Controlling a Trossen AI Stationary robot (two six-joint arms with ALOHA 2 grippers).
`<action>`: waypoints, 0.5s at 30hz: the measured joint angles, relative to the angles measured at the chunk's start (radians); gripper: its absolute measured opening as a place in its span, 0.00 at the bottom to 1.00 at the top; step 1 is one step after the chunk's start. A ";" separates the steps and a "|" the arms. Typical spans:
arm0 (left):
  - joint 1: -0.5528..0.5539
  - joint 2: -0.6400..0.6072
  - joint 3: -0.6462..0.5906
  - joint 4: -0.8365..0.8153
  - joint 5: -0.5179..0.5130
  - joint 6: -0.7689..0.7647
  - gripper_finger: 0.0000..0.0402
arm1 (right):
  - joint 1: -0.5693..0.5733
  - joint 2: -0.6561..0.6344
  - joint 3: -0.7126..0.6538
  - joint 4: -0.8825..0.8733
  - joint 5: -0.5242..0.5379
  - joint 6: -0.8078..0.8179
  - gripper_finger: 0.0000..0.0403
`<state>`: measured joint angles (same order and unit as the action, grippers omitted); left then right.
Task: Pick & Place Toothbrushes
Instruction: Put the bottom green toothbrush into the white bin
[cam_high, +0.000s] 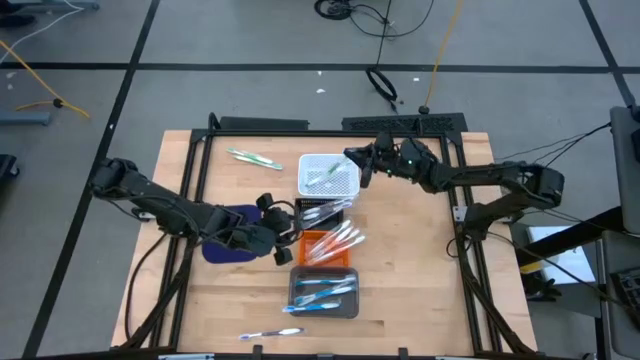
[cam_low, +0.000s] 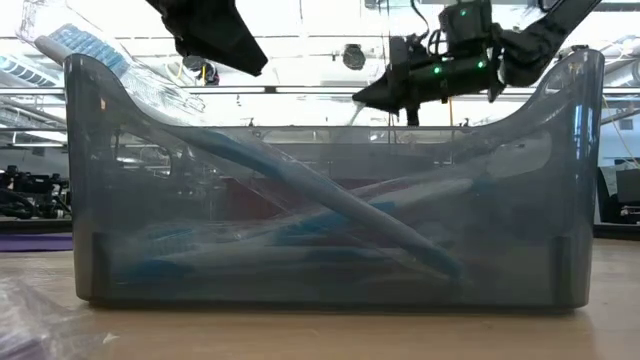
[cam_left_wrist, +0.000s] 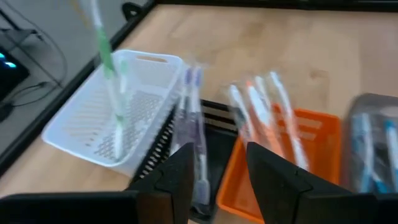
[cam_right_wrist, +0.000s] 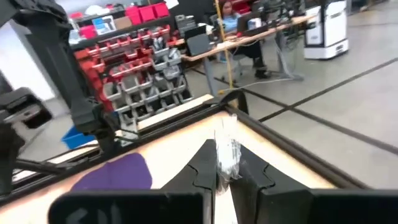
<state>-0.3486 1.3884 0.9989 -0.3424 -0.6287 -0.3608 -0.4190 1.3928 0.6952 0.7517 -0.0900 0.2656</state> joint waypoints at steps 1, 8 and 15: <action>0.007 0.000 0.000 0.000 -0.007 0.002 0.37 | -0.008 0.016 0.000 0.016 -0.020 0.009 0.03; 0.065 0.000 0.000 -0.004 -0.071 0.029 0.37 | -0.028 0.147 0.000 0.154 -0.101 0.037 0.03; 0.143 0.000 0.000 -0.015 -0.123 0.177 0.37 | -0.028 0.181 0.000 0.212 -0.142 0.014 0.03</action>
<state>-0.2053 1.3884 0.9989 -0.3576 -0.7517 -0.1841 -0.4465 1.5734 0.6949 0.9634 -0.2322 0.2795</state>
